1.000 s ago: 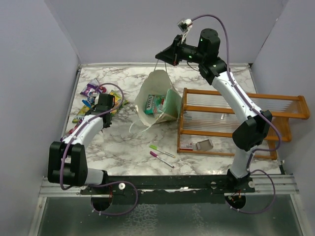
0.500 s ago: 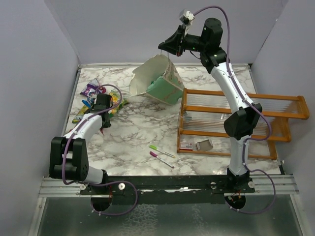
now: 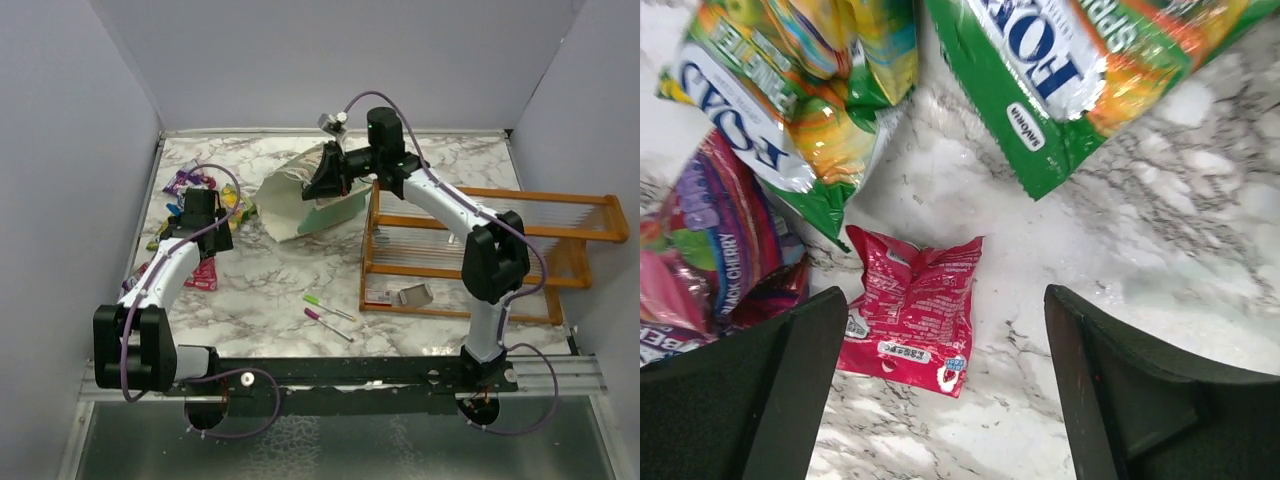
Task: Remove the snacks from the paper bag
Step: Place the snack at the center of the board, then take out the snack from the paper bag.
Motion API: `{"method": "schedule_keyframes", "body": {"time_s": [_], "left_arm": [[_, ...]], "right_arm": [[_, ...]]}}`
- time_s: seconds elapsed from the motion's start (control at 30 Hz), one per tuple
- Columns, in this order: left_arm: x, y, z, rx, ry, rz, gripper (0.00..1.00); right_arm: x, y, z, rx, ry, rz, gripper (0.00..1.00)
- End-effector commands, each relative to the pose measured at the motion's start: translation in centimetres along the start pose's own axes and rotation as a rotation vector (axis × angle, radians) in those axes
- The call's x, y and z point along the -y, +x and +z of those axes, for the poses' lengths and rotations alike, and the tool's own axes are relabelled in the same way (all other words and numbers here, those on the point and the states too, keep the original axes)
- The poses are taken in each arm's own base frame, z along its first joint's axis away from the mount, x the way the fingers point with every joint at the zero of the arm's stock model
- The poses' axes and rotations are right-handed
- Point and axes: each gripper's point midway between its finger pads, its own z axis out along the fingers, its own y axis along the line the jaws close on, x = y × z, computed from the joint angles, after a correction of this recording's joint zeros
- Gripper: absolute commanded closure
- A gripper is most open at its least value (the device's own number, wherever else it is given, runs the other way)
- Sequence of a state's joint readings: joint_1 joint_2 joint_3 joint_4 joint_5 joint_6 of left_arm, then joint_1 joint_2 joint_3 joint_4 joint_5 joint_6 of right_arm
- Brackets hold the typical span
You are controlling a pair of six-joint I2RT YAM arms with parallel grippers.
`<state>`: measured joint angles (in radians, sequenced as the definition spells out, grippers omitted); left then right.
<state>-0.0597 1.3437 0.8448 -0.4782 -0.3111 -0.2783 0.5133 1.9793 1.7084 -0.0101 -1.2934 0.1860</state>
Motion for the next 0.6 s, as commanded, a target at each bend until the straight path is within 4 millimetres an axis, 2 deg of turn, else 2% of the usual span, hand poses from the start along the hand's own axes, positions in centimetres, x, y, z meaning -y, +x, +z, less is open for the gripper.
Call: {"method": "schedule_keyframes", "body": {"time_s": [0.0, 0.07, 0.13, 0.2, 0.33, 0.4, 0.57], "left_arm": [[1.0, -3.0, -2.9, 0.152, 0.106, -0.072, 0.17], [1.5, -3.6, -4.4, 0.195, 0.163, -0.114, 0.14], [2.3, -3.9, -6.1, 0.231, 0.236, -0.161, 0.14], [3.8, -3.7, -8.0, 0.246, 0.359, -0.191, 0.14], [6.4, -3.1, -11.9, 0.292, 0.594, -0.253, 0.14], [7.8, -2.9, -13.9, 0.318, 0.720, -0.251, 0.14], [10.5, -2.5, -19.0, 0.419, 1.015, -0.190, 0.15]], "right_arm": [[-4.1, -3.8, -2.1, 0.037, 0.045, -0.157, 0.99], [-3.7, -3.7, -2.2, 0.033, 0.078, -0.135, 0.99], [-4.2, -3.7, -2.7, 0.027, 0.066, -0.124, 0.99], [-4.7, -3.7, -3.4, 0.037, 0.063, -0.126, 0.99], [-3.8, -3.0, -4.5, 0.064, 0.176, -0.154, 0.99], [-3.2, -2.6, -4.4, 0.070, 0.181, -0.109, 0.99], [-3.5, -1.6, -3.8, 0.083, 0.109, -0.013, 0.98]]}}
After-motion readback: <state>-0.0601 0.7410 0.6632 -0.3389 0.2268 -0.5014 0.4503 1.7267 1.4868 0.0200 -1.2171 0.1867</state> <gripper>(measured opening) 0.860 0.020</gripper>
